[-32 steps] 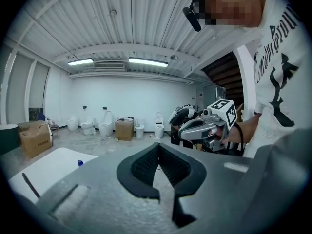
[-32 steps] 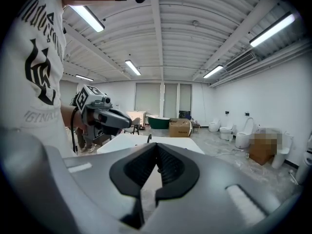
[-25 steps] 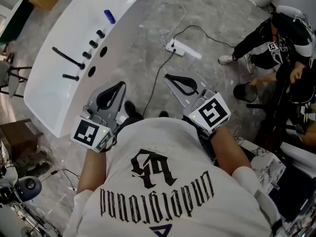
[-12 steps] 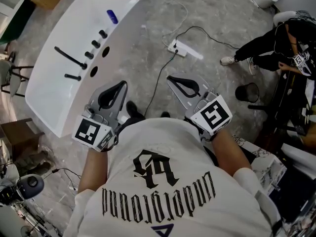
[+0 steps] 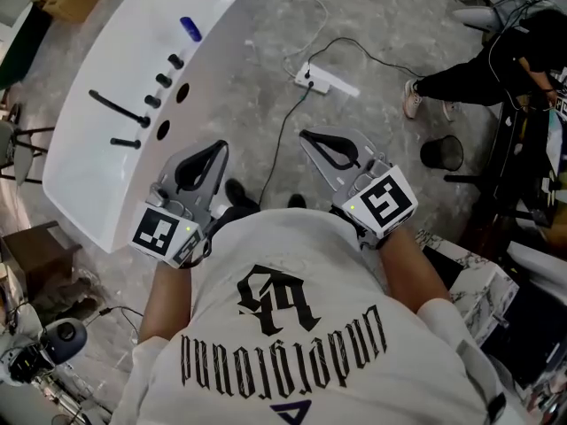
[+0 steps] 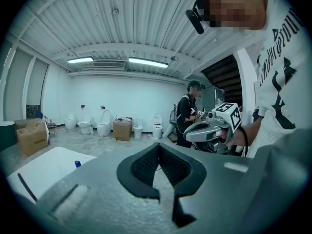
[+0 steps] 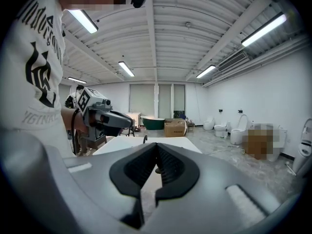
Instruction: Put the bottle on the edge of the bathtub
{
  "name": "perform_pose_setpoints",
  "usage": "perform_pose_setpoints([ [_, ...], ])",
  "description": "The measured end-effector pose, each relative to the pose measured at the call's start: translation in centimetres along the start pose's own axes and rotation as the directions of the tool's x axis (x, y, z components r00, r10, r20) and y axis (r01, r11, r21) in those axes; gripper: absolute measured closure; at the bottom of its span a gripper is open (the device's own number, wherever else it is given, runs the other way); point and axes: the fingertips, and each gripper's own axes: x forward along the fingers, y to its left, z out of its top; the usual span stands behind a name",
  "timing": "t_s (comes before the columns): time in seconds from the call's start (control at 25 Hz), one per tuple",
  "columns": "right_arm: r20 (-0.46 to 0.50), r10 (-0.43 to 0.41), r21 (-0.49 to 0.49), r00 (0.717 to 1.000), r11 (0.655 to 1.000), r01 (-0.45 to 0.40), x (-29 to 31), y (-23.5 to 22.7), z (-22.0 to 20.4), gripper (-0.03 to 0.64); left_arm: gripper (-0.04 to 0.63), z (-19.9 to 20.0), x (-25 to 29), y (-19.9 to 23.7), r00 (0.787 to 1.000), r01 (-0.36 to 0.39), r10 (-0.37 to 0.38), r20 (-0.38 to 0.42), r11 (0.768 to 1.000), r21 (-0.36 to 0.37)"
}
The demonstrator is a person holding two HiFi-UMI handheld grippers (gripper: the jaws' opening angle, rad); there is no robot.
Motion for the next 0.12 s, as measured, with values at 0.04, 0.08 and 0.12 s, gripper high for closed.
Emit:
perform_pose_setpoints([
  [0.04, -0.001, -0.003, 0.003, 1.000, 1.000, 0.003, 0.20, -0.14, -0.10, 0.615, 0.589, -0.07, 0.13, 0.21, 1.000, 0.004, -0.004, -0.001, 1.000, 0.000],
  [0.08, -0.002, -0.006, 0.006, 1.000, 1.000, 0.006, 0.40, -0.28, -0.21, 0.615, 0.589, -0.15, 0.27, 0.43, 1.000, 0.008, -0.008, -0.002, 1.000, 0.001],
  [0.12, -0.003, -0.009, 0.009, 1.000, 1.000, 0.009, 0.60, -0.44, -0.31, 0.615, 0.589, -0.24, 0.41, 0.65, 1.000, 0.011, -0.011, -0.003, 1.000, 0.001],
])
